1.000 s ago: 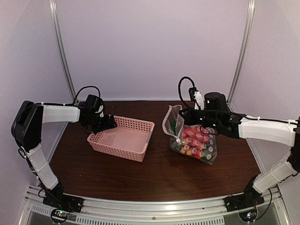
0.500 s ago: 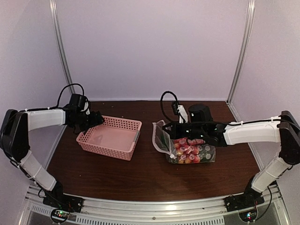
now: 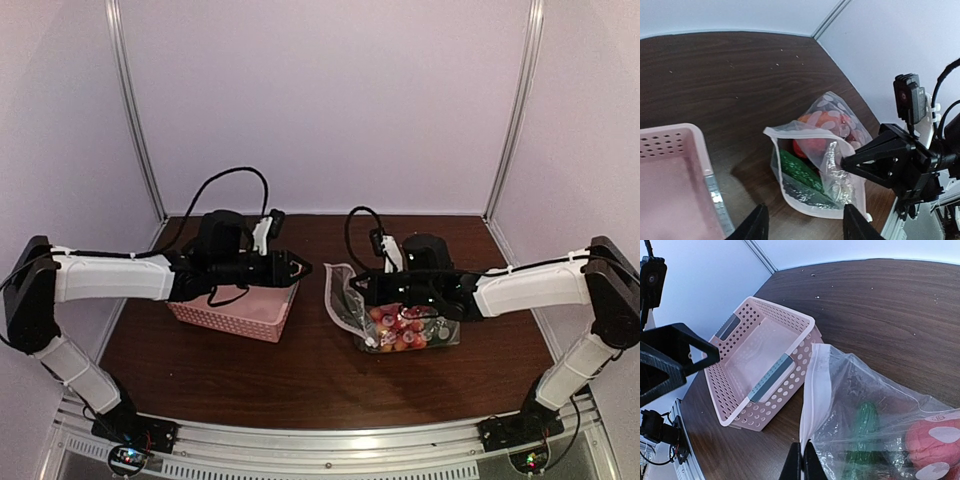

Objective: Open the zip-top bag and remove the fake food

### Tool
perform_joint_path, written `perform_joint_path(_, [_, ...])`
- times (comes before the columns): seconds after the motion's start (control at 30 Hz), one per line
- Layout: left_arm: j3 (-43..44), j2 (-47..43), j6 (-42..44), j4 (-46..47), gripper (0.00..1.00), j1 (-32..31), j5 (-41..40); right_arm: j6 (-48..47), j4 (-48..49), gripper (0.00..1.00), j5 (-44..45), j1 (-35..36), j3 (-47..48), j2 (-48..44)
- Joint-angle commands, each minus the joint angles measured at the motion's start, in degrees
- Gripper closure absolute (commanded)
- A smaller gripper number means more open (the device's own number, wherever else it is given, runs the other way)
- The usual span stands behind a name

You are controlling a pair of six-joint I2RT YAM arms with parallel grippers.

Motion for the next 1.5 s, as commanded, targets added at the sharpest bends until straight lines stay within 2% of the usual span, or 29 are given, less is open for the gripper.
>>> perform_joint_path(0.0, [5.0,6.2,-3.2,6.7,0.58,-3.6,0.5,1.9,1.8,1.0,1.8,-0.8,-2.2,-1.9])
perform_joint_path(0.2, [10.9,15.9,-5.9,7.1,0.75,-8.0,-0.5,3.2,2.9,1.0,2.4,-1.6,-4.6,-4.6])
perform_joint_path(0.4, [15.5,22.8,-9.2,6.0,0.86,-9.7,-1.1,4.3,4.4,1.0,2.9,-2.1,-5.9,-5.3])
perform_joint_path(0.47, [17.3,25.0,-9.3,5.2,0.87,-10.3,-1.2,4.6,5.3,1.0,3.1,-2.3,-6.4,-5.2])
perform_joint_path(0.6, [21.5,29.4,-10.5,-0.4,0.86,-10.5,-4.1,5.3,6.3,1.0,2.7,-2.6,-7.0,-4.9])
perform_joint_path(0.73, [24.0,31.5,-12.8,-7.4,0.8,-10.5,-9.2,5.6,6.4,1.0,2.8,-3.1,-7.4,-5.9])
perform_joint_path(0.93, [23.7,32.1,-13.4,-15.2,0.78,-9.0,-13.8,5.3,6.1,1.0,2.3,-3.8,-7.9,-6.8])
perform_joint_path(1.0, [22.6,31.6,-13.3,-16.2,0.74,-8.2,-14.7,5.3,6.3,1.0,2.1,-3.9,-8.2,-6.9])
perform_joint_path(1.13, [21.6,30.3,-11.2,-15.4,0.65,-7.9,-14.7,5.5,7.4,1.0,1.0,-4.0,-8.8,-6.1])
perform_joint_path(1.27, [18.8,26.9,-9.7,-7.5,0.62,-8.6,-13.3,6.4,9.2,1.0,-0.4,-4.0,-9.4,-4.5])
perform_joint_path(1.47, [19.7,25.6,-7.6,-3.0,0.61,-10.2,-10.2,7.2,10.9,1.0,-1.6,-3.9,-9.6,-3.1])
